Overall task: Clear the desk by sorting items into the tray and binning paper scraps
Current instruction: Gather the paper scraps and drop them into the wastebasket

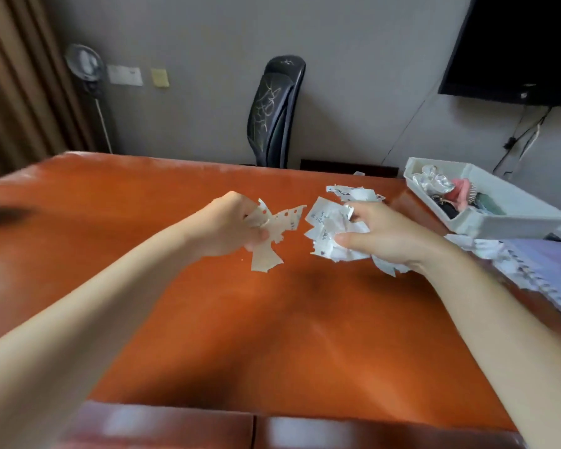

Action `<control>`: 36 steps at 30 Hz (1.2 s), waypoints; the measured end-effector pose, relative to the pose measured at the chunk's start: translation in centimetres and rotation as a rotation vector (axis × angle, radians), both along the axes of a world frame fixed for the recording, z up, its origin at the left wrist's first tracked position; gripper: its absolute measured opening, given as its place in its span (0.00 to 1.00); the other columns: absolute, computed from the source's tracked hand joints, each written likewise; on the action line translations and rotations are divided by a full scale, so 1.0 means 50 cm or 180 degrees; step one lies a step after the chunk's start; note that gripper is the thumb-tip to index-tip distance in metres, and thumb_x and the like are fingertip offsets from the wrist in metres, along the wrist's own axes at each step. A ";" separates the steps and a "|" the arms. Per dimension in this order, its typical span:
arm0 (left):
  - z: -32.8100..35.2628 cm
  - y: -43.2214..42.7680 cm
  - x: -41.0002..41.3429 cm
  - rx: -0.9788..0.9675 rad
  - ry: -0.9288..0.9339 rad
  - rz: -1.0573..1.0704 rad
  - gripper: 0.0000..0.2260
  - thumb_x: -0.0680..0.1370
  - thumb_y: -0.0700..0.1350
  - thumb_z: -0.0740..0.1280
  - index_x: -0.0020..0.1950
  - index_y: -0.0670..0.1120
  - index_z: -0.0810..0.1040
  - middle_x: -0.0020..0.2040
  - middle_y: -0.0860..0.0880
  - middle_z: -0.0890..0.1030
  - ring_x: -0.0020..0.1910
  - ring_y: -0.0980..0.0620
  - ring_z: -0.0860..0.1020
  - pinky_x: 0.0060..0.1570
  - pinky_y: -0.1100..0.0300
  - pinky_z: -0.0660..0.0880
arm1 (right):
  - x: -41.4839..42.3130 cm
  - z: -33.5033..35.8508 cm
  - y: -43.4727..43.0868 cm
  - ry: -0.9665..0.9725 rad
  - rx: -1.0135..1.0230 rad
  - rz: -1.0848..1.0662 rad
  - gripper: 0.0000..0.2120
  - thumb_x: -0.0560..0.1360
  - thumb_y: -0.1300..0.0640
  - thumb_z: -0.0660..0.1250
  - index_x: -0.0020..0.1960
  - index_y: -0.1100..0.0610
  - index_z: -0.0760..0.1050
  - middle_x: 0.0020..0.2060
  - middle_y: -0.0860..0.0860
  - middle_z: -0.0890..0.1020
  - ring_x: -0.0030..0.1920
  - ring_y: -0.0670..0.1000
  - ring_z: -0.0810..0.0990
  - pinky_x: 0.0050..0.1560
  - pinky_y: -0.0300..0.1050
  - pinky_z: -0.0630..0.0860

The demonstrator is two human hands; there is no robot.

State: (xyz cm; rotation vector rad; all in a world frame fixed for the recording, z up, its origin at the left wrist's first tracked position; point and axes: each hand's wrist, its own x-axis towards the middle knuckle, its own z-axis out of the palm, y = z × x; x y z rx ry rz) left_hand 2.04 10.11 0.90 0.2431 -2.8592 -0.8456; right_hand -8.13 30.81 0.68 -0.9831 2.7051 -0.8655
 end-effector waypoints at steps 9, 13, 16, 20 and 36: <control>-0.003 -0.219 0.255 -0.0036 0.0054 0.1146 0.10 0.76 0.46 0.67 0.36 0.44 0.72 0.33 0.49 0.74 0.33 0.50 0.72 0.31 0.62 0.65 | 0.147 0.003 -0.320 -0.0328 -0.0043 0.1257 0.08 0.75 0.55 0.67 0.54 0.53 0.77 0.53 0.47 0.81 0.53 0.52 0.81 0.56 0.56 0.78; -0.023 -0.298 0.391 0.0236 0.0103 0.1660 0.17 0.75 0.46 0.68 0.29 0.46 0.65 0.32 0.47 0.71 0.35 0.48 0.72 0.35 0.57 0.64 | 0.231 -0.017 -0.452 -0.0462 -0.0077 0.1827 0.07 0.75 0.56 0.67 0.53 0.52 0.77 0.50 0.46 0.82 0.50 0.50 0.81 0.52 0.49 0.79; -0.046 -0.347 0.488 0.0358 0.0212 0.1995 0.13 0.75 0.47 0.67 0.32 0.44 0.73 0.33 0.44 0.76 0.35 0.48 0.73 0.36 0.57 0.65 | 0.300 -0.035 -0.538 -0.0570 -0.0047 0.2204 0.09 0.75 0.55 0.67 0.55 0.50 0.76 0.48 0.39 0.80 0.47 0.45 0.81 0.47 0.39 0.80; -0.077 -0.398 0.610 0.0461 0.0329 0.2422 0.13 0.74 0.49 0.68 0.38 0.39 0.75 0.36 0.38 0.77 0.34 0.48 0.71 0.37 0.55 0.65 | 0.395 -0.045 -0.638 -0.0696 0.0097 0.2596 0.09 0.75 0.56 0.68 0.55 0.50 0.76 0.53 0.44 0.81 0.50 0.45 0.82 0.53 0.44 0.80; -0.277 -0.530 0.973 0.0974 0.0228 0.3869 0.11 0.73 0.46 0.67 0.32 0.45 0.73 0.25 0.55 0.70 0.25 0.57 0.63 0.28 0.61 0.58 | 0.795 -0.177 -0.945 -0.0188 0.0817 0.3577 0.06 0.76 0.59 0.63 0.52 0.54 0.71 0.38 0.49 0.73 0.31 0.47 0.71 0.26 0.37 0.64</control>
